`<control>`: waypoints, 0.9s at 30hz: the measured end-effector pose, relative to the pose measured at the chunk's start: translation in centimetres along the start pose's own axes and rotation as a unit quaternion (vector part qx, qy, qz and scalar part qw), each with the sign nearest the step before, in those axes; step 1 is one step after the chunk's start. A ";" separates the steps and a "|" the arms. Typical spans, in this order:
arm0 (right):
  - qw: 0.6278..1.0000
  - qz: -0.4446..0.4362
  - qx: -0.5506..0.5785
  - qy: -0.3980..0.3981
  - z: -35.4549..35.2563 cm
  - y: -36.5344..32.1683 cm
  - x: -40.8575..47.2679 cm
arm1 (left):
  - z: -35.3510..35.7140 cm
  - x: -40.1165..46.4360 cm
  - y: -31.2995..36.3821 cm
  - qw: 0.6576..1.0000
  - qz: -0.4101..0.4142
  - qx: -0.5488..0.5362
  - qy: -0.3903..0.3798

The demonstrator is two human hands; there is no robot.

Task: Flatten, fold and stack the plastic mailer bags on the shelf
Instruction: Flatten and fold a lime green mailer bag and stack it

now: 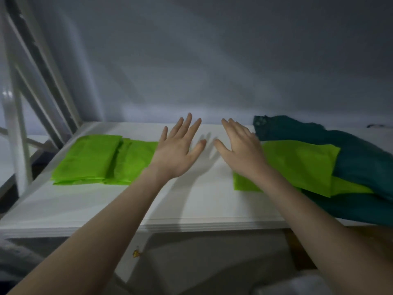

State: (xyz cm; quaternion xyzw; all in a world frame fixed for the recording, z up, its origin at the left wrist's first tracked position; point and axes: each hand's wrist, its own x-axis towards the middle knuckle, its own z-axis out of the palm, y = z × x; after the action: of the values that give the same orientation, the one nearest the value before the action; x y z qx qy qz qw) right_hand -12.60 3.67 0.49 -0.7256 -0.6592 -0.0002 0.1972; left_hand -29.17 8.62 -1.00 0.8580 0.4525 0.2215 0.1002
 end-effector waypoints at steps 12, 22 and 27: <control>0.989 0.133 -0.059 0.019 -4.9 14.1 -4.6 | 8.3 2.5 10.4 0.986 -0.029 -0.148 -0.077; 0.972 0.228 -0.042 -0.029 -5.1 19.5 -5.9 | 12.5 3.4 15.6 0.903 -0.140 -0.354 -0.198; 0.972 0.223 -0.067 -0.002 -4.6 19.8 -6.3 | 14.2 4.5 16.0 0.824 -0.285 -0.474 -0.124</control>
State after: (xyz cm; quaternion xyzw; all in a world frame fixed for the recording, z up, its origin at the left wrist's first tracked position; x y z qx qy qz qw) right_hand 6.72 -4.70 -2.52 -0.8659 -0.4797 0.0012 0.1414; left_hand -8.52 3.59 -6.25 0.5576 0.4997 0.2627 0.6086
